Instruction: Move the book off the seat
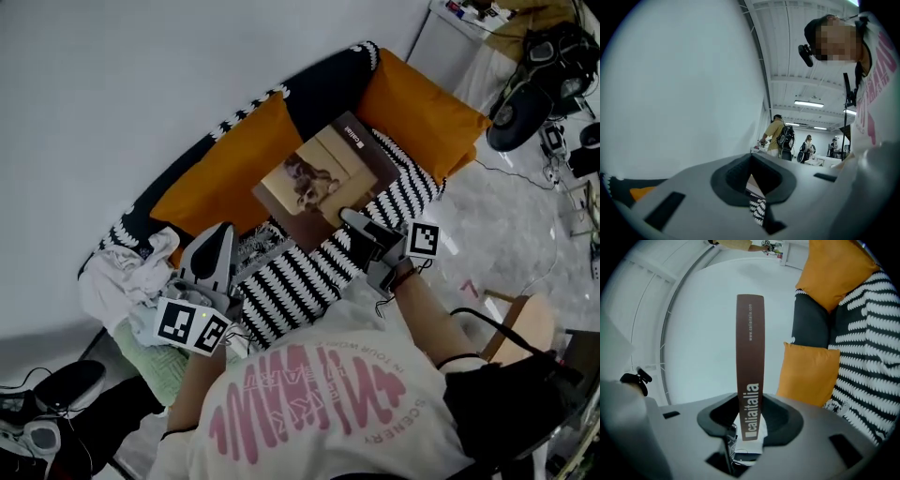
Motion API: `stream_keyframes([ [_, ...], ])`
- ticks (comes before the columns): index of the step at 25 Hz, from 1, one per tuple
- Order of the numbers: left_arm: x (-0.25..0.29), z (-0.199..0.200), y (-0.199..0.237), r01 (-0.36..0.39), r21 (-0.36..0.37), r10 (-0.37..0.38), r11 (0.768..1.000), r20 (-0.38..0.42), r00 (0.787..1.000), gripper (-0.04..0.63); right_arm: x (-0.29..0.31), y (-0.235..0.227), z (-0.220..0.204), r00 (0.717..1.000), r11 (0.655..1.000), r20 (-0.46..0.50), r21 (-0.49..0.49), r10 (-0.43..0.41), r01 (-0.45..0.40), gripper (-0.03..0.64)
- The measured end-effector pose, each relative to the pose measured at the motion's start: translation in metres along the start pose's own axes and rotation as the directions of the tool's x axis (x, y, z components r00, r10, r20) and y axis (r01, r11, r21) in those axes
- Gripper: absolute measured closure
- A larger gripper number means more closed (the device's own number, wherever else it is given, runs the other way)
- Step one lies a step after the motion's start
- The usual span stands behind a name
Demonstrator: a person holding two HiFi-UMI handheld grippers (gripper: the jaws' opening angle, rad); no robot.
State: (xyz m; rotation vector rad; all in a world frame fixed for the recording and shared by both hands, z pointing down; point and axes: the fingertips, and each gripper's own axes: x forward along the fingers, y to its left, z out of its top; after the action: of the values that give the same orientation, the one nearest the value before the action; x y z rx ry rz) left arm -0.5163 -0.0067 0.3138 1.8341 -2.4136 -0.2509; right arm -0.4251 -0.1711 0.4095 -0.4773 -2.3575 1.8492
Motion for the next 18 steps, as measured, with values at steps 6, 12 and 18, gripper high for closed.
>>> stream_keyframes([
  [6,0.006,-0.001,-0.010,0.124,0.007,-0.124,0.992,-0.026,0.992,0.588,-0.024,0.015,-0.008,0.992,0.999,0.127,-0.042,-0.009,0.015,0.459],
  [12,0.013,-0.004,-0.033,0.230,-0.013,-0.230,0.973,-0.038,0.972,0.588,-0.065,0.024,-0.021,0.969,0.997,0.244,-0.059,-0.024,0.039,0.459],
  [18,0.032,-0.002,-0.021,0.295,0.001,-0.294,0.955,-0.080,0.952,0.588,-0.070,0.026,-0.020,0.939,0.995,0.339,-0.052,-0.064,0.087,0.459],
])
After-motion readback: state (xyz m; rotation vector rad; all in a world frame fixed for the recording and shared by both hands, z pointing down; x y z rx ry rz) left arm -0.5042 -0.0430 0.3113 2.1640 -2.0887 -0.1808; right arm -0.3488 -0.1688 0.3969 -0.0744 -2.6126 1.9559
